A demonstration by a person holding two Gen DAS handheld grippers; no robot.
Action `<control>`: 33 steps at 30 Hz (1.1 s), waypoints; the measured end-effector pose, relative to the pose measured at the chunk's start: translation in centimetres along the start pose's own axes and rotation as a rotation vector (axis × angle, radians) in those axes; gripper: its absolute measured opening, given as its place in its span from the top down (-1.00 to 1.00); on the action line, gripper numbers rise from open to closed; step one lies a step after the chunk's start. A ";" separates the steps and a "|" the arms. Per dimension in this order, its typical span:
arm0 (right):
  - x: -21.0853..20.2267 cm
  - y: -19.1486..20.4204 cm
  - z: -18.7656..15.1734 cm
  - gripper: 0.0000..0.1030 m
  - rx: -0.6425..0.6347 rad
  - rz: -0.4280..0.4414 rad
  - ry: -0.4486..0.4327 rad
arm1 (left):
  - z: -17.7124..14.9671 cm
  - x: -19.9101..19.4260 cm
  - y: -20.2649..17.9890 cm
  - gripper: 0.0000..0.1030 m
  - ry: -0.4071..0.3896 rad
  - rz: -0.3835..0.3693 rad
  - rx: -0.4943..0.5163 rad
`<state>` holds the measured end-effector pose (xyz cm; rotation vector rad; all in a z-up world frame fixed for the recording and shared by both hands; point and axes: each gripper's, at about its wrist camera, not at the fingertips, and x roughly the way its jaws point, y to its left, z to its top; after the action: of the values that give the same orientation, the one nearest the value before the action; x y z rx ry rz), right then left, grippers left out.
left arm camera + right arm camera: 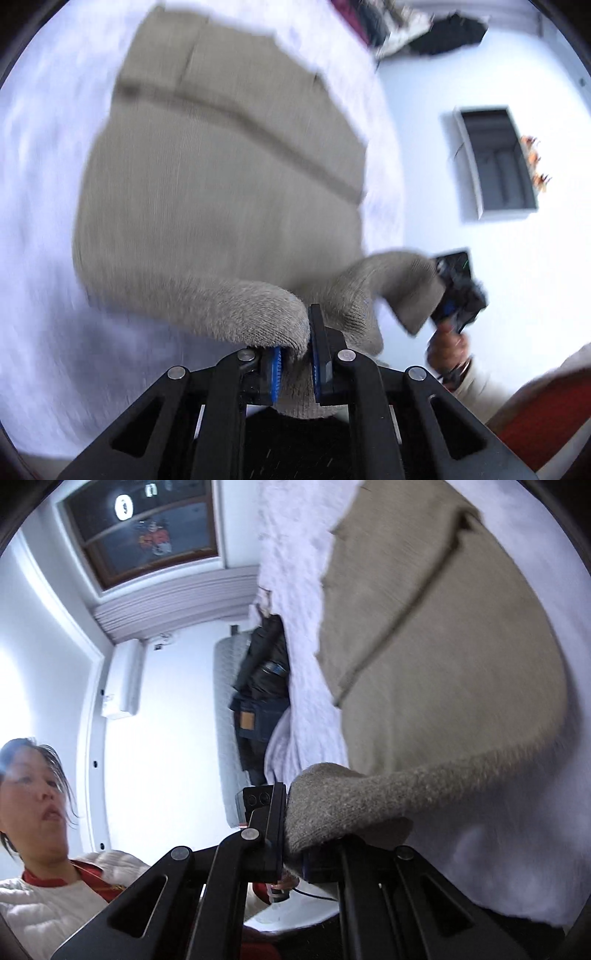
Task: Fold small clothes
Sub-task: 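Lift the hem and fold it toward the collar with both tools, then release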
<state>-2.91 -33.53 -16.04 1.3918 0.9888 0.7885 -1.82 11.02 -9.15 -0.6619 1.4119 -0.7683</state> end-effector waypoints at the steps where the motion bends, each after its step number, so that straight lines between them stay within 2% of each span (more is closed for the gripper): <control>1: 0.3 0.7 0.9 0.86 -0.016 0.015 -0.008 | 1.4 -0.8 -0.4 0.75 -0.044 -0.010 0.011; 5: 1.0 2.8 5.3 0.86 -0.077 0.054 -0.048 | 6.8 -2.9 -0.7 0.75 -0.184 -0.026 0.045; 8: 1.2 3.6 9.7 0.86 -0.090 0.066 -0.099 | 11.4 -3.5 0.2 0.75 -0.280 -0.007 0.073; 10: 1.0 3.3 12.4 0.86 -0.084 0.073 -0.134 | 14.4 -2.4 1.0 0.75 -0.327 0.025 0.088; 12: 1.0 2.2 15.3 0.86 -0.050 0.058 -0.164 | 17.5 -0.8 2.1 0.75 -0.340 0.060 0.074; 15: 2.1 -0.8 19.2 0.86 0.001 -0.079 -0.169 | 20.9 3.2 4.9 0.75 -0.299 0.184 0.033; 17: 2.5 -3.4 20.6 0.86 0.044 -0.160 -0.180 | 21.9 5.6 6.5 0.74 -0.258 0.271 -0.006; 20: 2.5 -6.4 22.2 0.83 0.122 -0.271 -0.240 | 22.4 6.4 7.9 0.73 -0.238 0.255 -0.060; 21: 2.4 -6.9 22.4 0.83 0.140 -0.284 -0.255 | 22.0 6.1 8.1 0.72 -0.234 0.252 -0.059; 22: 2.1 -7.0 22.7 0.83 0.151 -0.276 -0.257 | 21.8 5.8 7.8 0.59 -0.228 0.253 -0.055; 23: 2.2 -6.7 22.7 0.76 0.152 -0.283 -0.255 | 21.7 5.4 7.5 0.48 -0.224 0.251 -0.046; 24: 2.0 -6.2 22.6 0.53 0.137 -0.298 -0.252 | 21.5 5.1 7.2 0.21 -0.222 0.247 -0.036; 25: 2.0 -5.3 22.2 0.32 0.111 -0.309 -0.245 | 21.2 4.6 6.8 -0.15 -0.225 0.248 -0.029; 26: 2.0 -4.3 21.6 -0.09 0.086 -0.312 -0.236 | 20.8 3.8 6.4 -0.23 -0.241 0.245 -0.022; 27: 2.0 -3.2 21.1 -0.20 0.055 -0.309 -0.224 | 20.4 3.2 6.0 -0.24 -0.244 0.228 -0.018; 30: 2.1 -1.0 19.0 -0.19 -0.023 -0.323 -0.162 | 19.6 2.8 5.5 -0.24 -0.203 0.186 -0.025; 33: 3.3 -0.9 17.5 -0.17 -0.069 -0.371 -0.084 | 19.6 4.7 5.4 -0.24 -0.132 0.171 -0.016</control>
<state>14.19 -37.92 -18.58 1.1281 1.1024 0.4783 18.14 9.71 -15.06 -0.5850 1.3358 -0.5697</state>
